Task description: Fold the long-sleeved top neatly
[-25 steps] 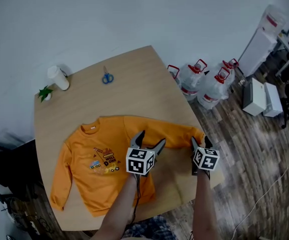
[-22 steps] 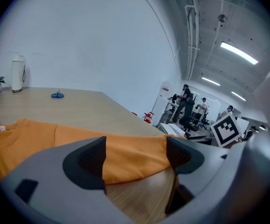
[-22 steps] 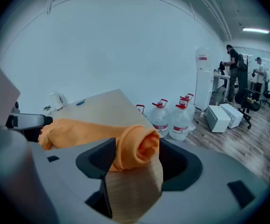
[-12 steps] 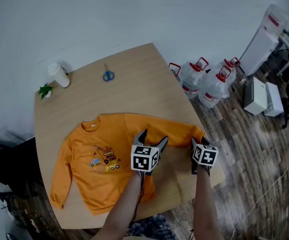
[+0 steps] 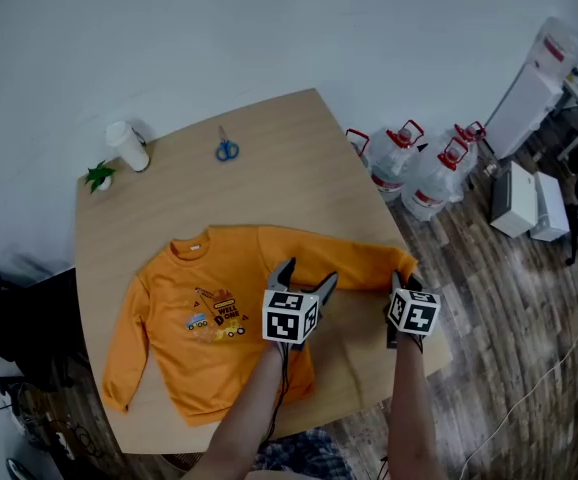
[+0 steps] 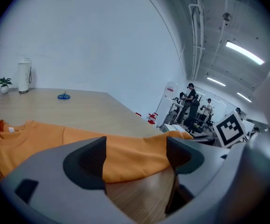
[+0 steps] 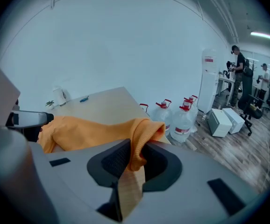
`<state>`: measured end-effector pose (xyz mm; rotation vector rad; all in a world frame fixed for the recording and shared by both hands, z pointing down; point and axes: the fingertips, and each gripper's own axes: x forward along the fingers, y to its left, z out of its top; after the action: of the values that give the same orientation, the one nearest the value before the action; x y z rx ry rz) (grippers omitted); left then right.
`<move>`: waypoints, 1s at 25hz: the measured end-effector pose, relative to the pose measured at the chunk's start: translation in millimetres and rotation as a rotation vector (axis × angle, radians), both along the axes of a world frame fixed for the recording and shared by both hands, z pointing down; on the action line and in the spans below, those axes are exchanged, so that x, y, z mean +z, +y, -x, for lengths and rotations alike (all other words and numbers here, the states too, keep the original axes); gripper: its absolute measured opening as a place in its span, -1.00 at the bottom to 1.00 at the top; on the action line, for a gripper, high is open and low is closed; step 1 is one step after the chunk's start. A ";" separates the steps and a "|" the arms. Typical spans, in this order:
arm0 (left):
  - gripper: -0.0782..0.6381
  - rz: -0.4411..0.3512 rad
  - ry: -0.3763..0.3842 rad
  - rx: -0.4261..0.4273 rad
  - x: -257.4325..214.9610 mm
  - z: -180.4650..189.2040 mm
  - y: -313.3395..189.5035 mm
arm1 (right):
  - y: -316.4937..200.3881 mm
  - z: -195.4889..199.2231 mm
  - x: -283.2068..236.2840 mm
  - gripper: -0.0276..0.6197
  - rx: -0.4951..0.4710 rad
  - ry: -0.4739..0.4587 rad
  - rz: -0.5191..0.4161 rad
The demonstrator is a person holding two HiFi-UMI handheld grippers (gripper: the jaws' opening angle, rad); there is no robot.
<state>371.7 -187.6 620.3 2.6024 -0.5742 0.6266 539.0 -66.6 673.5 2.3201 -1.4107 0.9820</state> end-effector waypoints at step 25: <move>0.34 -0.035 0.017 -0.332 -48.3 177.0 -77.7 | -154.4 184.8 -132.5 -0.69 -0.520 0.141 -0.191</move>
<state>194.6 -265.3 572.0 2.4607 -0.9913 0.4879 354.2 -221.0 541.0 1.9236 -1.9706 0.5411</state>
